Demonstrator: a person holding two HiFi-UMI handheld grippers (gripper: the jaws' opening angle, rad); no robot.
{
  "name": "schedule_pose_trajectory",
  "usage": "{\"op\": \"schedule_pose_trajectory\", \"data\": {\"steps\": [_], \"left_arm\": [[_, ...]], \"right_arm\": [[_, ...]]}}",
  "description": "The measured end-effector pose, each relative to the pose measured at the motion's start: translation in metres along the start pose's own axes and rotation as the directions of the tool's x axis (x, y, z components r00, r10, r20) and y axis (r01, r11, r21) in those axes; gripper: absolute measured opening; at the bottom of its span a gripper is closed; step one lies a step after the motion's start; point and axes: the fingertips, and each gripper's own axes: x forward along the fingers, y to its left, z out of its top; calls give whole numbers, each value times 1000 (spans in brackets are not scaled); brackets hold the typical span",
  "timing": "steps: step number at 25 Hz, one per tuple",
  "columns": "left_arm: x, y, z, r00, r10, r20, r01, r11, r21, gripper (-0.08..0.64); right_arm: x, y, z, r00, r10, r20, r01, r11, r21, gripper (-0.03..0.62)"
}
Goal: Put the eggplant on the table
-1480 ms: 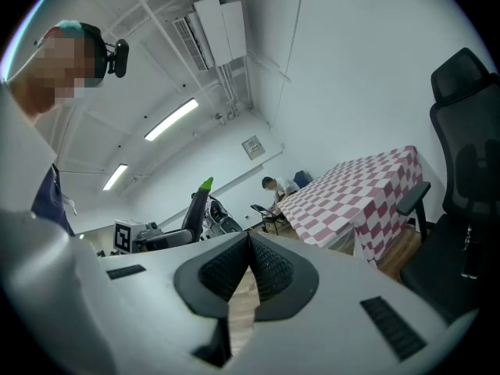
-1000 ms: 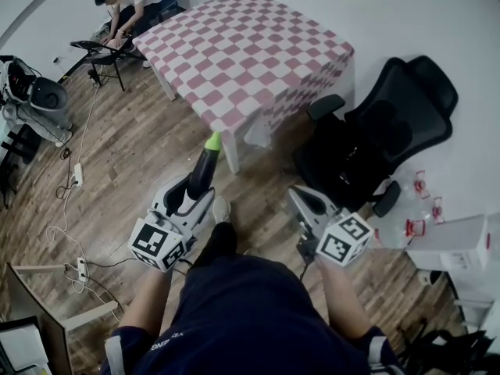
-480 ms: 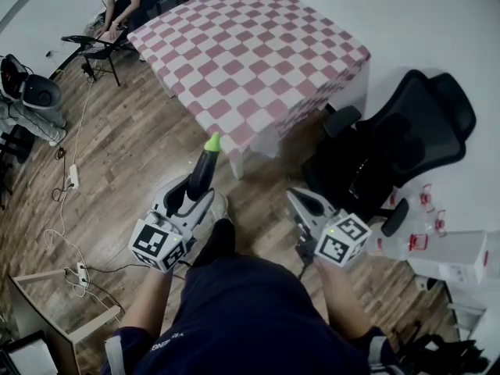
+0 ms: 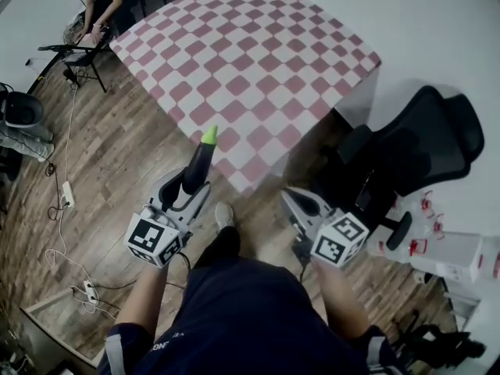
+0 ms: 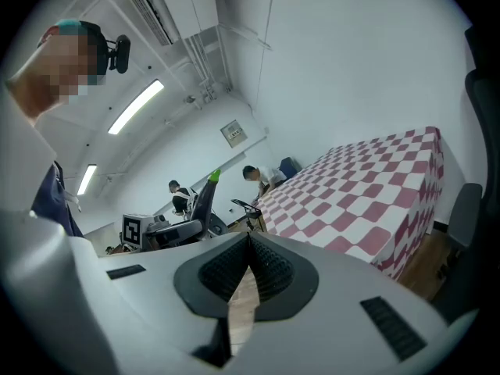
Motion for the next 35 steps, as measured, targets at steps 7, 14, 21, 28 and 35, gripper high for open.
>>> {"op": "schedule_pose_trajectory", "data": {"steps": [7,14,21,28,35], "left_arm": [[35,70,20,999,-51,-12,51,999,-4,236],[64,100,21,996,-79,-30,79,997,-18,236],[103,114,16,994,-85,-66,84,996,-18,236],[136,124,15,992,-58,-107,59,998,-1,236],[196,132,5,984,-42,-175,42,999,-4,235]], "right_arm": [[56,-18,38,997,-72,4,72,997,6,15],[79,-40,59,993,-121,5,121,992,20,15],[94,-74,73,991,-133,-7,134,990,43,15],[110,-104,92,995,-99,-15,100,993,67,15],[120,-147,103,996,-63,-61,69,993,99,15]]}}
